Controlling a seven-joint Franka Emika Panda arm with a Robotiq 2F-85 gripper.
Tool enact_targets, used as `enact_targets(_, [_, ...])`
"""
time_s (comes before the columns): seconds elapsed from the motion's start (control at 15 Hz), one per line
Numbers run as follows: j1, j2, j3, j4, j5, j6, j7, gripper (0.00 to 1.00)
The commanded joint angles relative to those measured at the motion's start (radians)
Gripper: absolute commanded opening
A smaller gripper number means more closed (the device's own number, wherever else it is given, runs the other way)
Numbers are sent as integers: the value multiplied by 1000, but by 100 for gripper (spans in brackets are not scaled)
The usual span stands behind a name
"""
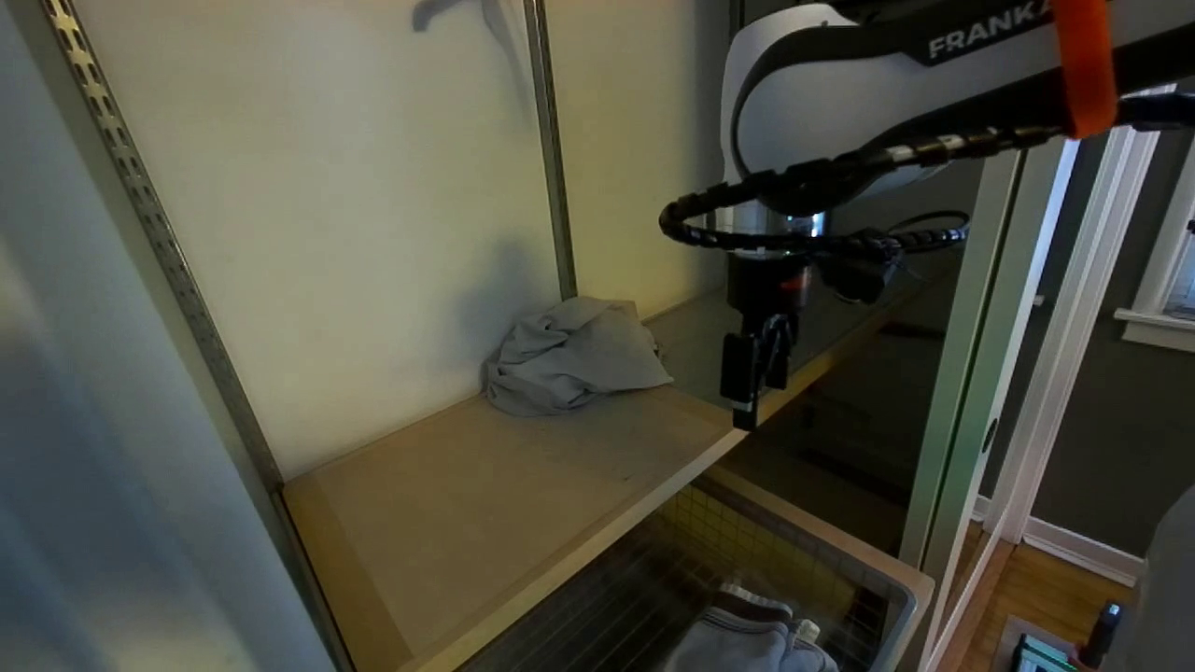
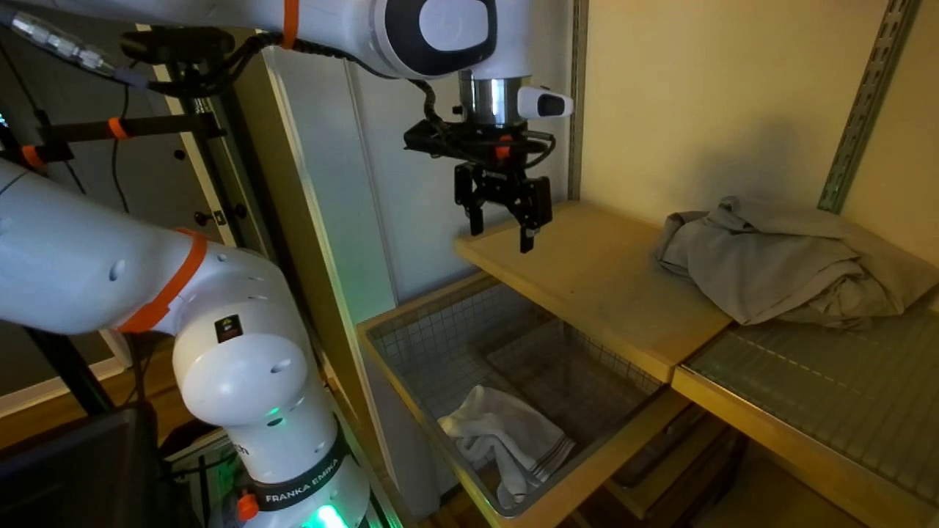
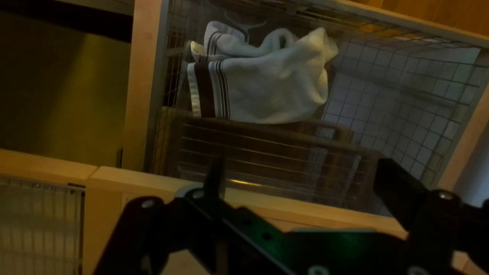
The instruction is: Move the towel to the brown object
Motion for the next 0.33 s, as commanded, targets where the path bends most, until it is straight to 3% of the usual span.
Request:
enact_targets(0.0, [31,-13,-18,2,-19,0,15,100])
enact_targets(0.27, [33,-23,-16,-3,-25,3,15,100])
